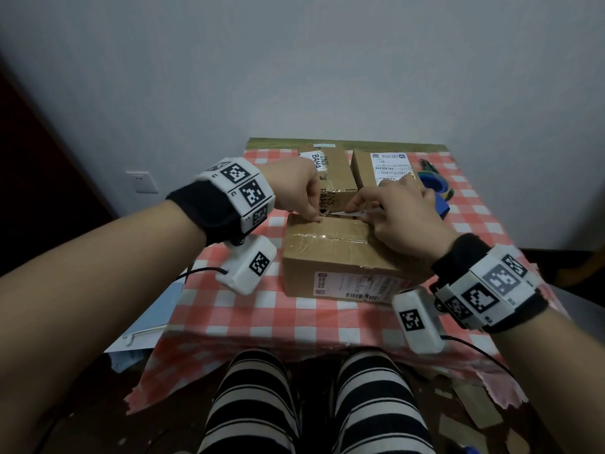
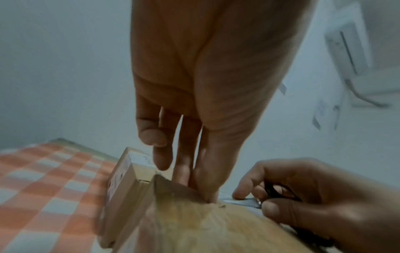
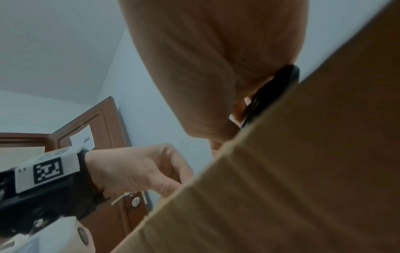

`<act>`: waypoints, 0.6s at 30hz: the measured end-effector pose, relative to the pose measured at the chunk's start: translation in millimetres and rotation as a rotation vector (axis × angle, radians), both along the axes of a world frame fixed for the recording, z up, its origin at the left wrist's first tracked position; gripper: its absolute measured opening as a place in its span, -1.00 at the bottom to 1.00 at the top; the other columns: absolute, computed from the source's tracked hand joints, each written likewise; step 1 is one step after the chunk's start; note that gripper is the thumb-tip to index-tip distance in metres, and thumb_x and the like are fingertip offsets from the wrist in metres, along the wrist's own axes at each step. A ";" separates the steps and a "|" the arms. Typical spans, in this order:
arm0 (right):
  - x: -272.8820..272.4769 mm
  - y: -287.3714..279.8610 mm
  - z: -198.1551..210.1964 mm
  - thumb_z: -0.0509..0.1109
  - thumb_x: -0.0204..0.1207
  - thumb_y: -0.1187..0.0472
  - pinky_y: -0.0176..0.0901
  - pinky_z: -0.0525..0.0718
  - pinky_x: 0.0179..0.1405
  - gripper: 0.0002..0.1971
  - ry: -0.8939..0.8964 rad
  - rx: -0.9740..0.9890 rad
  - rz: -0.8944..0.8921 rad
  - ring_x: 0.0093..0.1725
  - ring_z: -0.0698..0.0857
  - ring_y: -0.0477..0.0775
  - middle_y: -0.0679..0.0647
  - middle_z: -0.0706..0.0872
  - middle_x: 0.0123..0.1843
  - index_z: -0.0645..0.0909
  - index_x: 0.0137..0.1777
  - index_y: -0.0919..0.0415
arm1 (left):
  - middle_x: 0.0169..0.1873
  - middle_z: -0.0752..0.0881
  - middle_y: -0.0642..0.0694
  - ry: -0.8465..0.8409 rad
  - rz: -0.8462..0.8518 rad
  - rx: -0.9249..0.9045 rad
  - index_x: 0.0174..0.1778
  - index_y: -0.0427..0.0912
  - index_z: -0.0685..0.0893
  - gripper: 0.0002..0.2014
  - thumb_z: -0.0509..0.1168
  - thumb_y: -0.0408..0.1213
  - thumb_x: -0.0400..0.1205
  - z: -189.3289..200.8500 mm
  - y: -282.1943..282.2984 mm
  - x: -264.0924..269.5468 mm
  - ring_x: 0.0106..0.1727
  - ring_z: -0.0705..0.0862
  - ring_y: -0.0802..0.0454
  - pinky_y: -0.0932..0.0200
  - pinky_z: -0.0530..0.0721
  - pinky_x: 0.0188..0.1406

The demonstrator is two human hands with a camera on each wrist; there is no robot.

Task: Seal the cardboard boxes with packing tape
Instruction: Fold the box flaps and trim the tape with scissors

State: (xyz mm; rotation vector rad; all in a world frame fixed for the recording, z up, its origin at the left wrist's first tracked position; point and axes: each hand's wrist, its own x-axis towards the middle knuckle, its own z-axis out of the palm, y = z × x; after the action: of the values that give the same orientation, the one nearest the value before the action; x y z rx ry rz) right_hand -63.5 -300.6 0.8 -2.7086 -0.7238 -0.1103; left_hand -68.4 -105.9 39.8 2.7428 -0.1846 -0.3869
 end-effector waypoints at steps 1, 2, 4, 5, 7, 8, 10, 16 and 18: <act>0.3 0.2 -0.2 0.34 0.61 0.18 0.16 0.25 0.17 -0.72 -0.001 -0.001 0.001 0.25 0.34 0.10 -0.11 0.49 -0.03 0.64 0.13 -0.29 | -0.39 0.76 0.04 -0.022 -0.021 0.028 -0.41 -0.04 0.74 -0.84 0.55 -0.26 0.46 0.7 -2.3 0.4 -0.27 0.69 0.10 0.16 0.67 -0.14; 0.7 0.3 -0.3 0.34 0.61 0.18 0.13 0.24 0.15 -0.72 -0.004 -0.004 0.003 0.26 0.34 0.11 -0.11 0.49 -0.03 0.64 0.13 -0.30 | -0.38 0.75 0.02 -0.043 -0.038 0.059 -0.42 -0.05 0.73 -0.82 0.55 -0.30 0.45 1.3 -4.6 1.2 -0.27 0.69 0.09 0.17 0.66 -0.17; 1.3 1.2 -0.7 0.34 0.61 0.18 0.09 0.20 0.10 -0.71 -0.010 -0.014 0.005 0.27 0.35 0.12 -0.11 0.48 -0.02 0.63 0.13 -0.30 | -0.41 0.73 0.02 -0.077 -0.065 0.141 -0.43 -0.08 0.71 -0.81 0.55 -0.35 0.45 1.5 -9.7 3.5 -0.32 0.67 0.10 0.22 0.63 -0.30; 1.7 1.7 -0.9 0.34 0.62 0.18 0.08 0.18 0.09 -0.72 -0.010 -0.018 0.004 0.27 0.35 0.12 -0.11 0.48 -0.02 0.63 0.13 -0.30 | -0.43 0.72 0.02 -0.088 -0.074 0.179 -0.42 -0.11 0.71 -0.82 0.55 -0.36 0.44 1.5 -12.3 4.6 -0.36 0.66 0.12 0.26 0.60 -0.36; 2.6 2.3 -0.6 0.33 0.62 0.16 0.08 0.16 0.08 -0.74 -0.005 -0.024 -0.001 0.28 0.36 0.12 -0.11 0.46 -0.03 0.62 0.12 -0.30 | -0.40 0.75 -0.04 -0.093 -0.102 0.239 -0.37 -0.19 0.75 -0.88 0.55 -0.37 0.44 2.5 -17.5 7.2 -0.36 0.68 0.09 0.28 0.59 -0.39; 2.9 2.3 -0.5 0.33 0.63 0.15 0.08 0.16 0.08 -0.75 -0.003 -0.025 -0.001 0.28 0.36 0.12 -0.11 0.46 -0.03 0.62 0.12 -0.30 | -0.38 0.76 -0.07 -0.093 -0.121 0.265 -0.33 -0.22 0.77 -0.91 0.55 -0.36 0.43 3.5 -20.0 8.1 -0.35 0.69 0.06 0.28 0.61 -0.37; 3.3 2.0 -0.8 0.33 0.63 0.14 0.09 0.18 0.10 -0.76 0.000 -0.025 0.000 0.29 0.35 0.12 -0.12 0.47 -0.02 0.62 0.12 -0.30 | -0.45 0.72 -0.03 -0.093 -0.149 0.303 -0.31 -0.24 0.78 -0.90 0.56 -0.33 0.43 5.1 -23.4 9.4 -0.42 0.66 0.11 0.32 0.58 -0.40; 3.4 2.3 -0.6 0.31 0.64 0.12 0.07 0.15 0.07 -0.77 0.003 -0.035 0.002 0.29 0.36 0.14 -0.10 0.48 0.01 0.62 0.15 -0.29 | -0.48 0.68 0.02 -0.117 -0.175 0.334 -0.41 -0.16 0.73 -0.85 0.57 -0.37 0.40 3.9 -25.1 10.1 -0.43 0.61 0.17 0.32 0.55 -0.44; 3.6 2.6 0.0 0.31 0.64 0.12 0.09 0.16 0.08 -0.76 0.004 -0.046 0.003 0.31 0.36 0.15 -0.08 0.49 0.03 0.61 0.16 -0.28 | -0.45 0.72 -0.02 -0.123 -0.191 0.334 -0.48 -0.11 0.69 -0.79 0.57 -0.41 0.37 3.9 -23.9 9.2 -0.44 0.63 0.15 0.26 0.61 -0.40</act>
State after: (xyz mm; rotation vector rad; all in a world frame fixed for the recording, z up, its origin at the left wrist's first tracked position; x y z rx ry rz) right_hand -59.9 -298.0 0.7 -2.7502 -0.7378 -0.0880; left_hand -59.3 -129.8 43.6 3.0922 -0.4537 -0.3239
